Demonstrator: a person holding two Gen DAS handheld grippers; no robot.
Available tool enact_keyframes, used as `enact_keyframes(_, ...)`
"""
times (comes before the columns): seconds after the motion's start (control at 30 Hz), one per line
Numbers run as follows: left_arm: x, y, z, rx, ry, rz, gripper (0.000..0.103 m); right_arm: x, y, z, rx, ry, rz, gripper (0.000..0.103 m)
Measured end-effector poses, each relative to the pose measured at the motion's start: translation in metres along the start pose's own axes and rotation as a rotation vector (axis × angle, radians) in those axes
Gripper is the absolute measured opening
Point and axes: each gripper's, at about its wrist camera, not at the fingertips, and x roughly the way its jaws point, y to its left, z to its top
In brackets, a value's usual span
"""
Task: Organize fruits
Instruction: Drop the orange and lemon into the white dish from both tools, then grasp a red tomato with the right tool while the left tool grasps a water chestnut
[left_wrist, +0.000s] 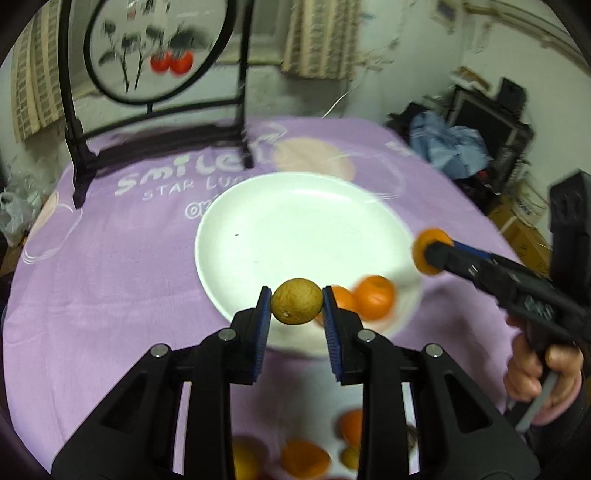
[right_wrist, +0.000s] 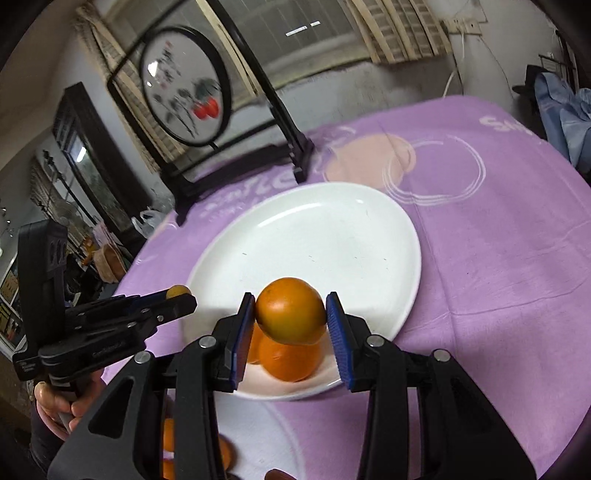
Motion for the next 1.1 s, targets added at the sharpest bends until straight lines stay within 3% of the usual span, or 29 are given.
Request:
enact_keyframes(0.17,0.042,0.011,0.009,-0.030,0.086,0.045,0.028,0.012,-0.005,0.000,-0.013,0.036,-0.021,0.041)
enact_keyframes(0.3,0.061,0.011,0.010,-0.014,0.116,0.066,0.028,0.012,-0.002,-0.002,-0.029,0.055,-0.061,0.066)
enact_keyframes(0.33,0.063,0.010,0.010,-0.012,0.123,0.068,0.028,0.007,0.000,-0.002,-0.033,0.047,-0.061,0.067)
enact_keyframes(0.37,0.063,0.009,0.009,-0.013,0.127,0.075,0.041,0.001,0.002,-0.001,-0.036,0.040,-0.058,0.067)
enact_keyframes(0.4,0.062,0.009,0.008,-0.017,0.130,0.087,0.074,-0.004,0.002,0.001,-0.035,0.033,-0.055,0.067)
enact_keyframes(0.47,0.050,0.008,0.007,-0.035,0.085,0.106,0.089,-0.015,0.005,0.000,-0.032,0.014,-0.042,0.067)
enact_keyframes(0.6,0.012,0.004,-0.005,-0.007,0.022,0.126,0.094,-0.037,0.016,-0.011,-0.052,-0.005,0.033,0.067)
enact_keyframes(0.77,-0.036,0.004,-0.037,0.005,-0.046,0.129,0.098,-0.061,0.031,-0.043,-0.103,-0.019,0.054,0.067)
enact_keyframes(0.97,-0.075,0.013,-0.099,-0.059,-0.118,0.054,0.099,-0.110,0.032,-0.108,-0.089,-0.044,0.023,0.067)
enact_keyframes(1.1,-0.080,0.016,-0.133,-0.091,-0.094,0.012,0.099,-0.140,0.029,-0.157,-0.050,-0.059,-0.055,0.067)
